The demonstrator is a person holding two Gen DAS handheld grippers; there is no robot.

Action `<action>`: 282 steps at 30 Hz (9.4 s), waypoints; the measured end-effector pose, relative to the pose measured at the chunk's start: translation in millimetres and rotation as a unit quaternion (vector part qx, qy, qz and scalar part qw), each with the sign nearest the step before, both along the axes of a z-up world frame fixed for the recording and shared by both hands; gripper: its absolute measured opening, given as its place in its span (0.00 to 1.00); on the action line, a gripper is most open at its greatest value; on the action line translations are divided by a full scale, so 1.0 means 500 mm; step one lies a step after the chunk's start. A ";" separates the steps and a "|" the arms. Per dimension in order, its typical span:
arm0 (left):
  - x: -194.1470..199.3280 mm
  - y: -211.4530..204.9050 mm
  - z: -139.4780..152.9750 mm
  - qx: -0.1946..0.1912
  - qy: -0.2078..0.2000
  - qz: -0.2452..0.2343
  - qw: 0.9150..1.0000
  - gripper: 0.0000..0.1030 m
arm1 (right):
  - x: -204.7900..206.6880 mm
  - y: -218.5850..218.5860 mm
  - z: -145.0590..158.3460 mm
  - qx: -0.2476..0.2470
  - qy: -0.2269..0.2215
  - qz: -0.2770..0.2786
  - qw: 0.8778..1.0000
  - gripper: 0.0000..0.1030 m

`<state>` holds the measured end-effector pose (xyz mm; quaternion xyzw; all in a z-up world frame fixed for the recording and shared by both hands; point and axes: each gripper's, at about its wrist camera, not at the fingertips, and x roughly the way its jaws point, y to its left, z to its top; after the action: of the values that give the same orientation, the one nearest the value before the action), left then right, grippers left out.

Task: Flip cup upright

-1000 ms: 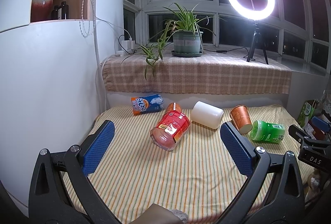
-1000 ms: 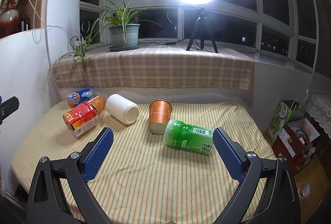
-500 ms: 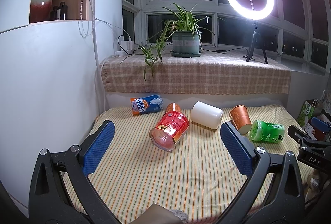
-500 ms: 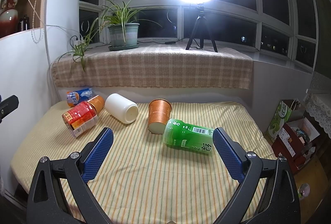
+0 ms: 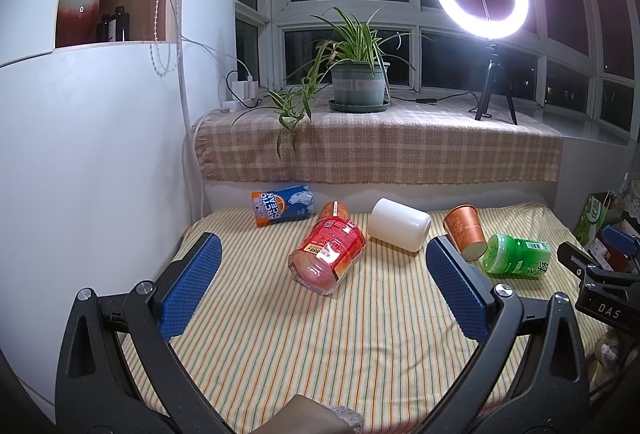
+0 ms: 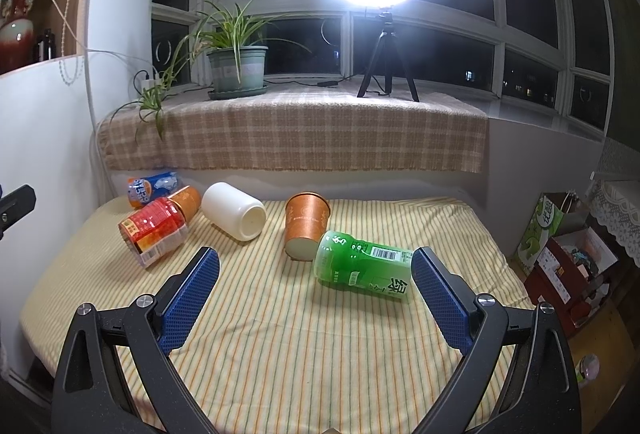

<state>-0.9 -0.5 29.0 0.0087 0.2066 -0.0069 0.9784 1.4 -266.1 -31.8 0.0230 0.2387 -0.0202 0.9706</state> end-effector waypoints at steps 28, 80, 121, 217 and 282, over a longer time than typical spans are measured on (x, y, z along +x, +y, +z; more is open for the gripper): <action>0.066 0.049 -0.064 0.005 0.047 -0.007 0.999 1.00 | 0.019 0.003 -0.022 -0.006 0.020 -0.005 1.000 0.94; 0.711 0.028 -0.310 -0.116 0.443 -0.081 0.885 0.62 | 0.082 -0.057 -0.135 0.004 0.080 -0.041 0.996 0.94; 0.625 0.009 -0.029 -0.063 0.346 -0.125 0.928 0.60 | 0.053 -0.081 -0.120 0.016 0.063 -0.048 0.997 0.94; 0.139 -0.012 -0.248 -0.017 0.358 -0.136 0.924 0.64 | 0.245 0.247 -0.212 -0.226 0.255 0.512 0.788 0.67; 0.081 -0.050 -0.220 -0.045 0.264 -0.141 0.953 0.64 | 0.141 0.108 -0.197 0.054 0.131 0.154 0.978 0.70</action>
<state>39.7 -25.7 -81.1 -0.0085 0.4536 -0.1557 0.8774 71.9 -211.9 -130.3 0.0358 0.3656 0.1392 0.9196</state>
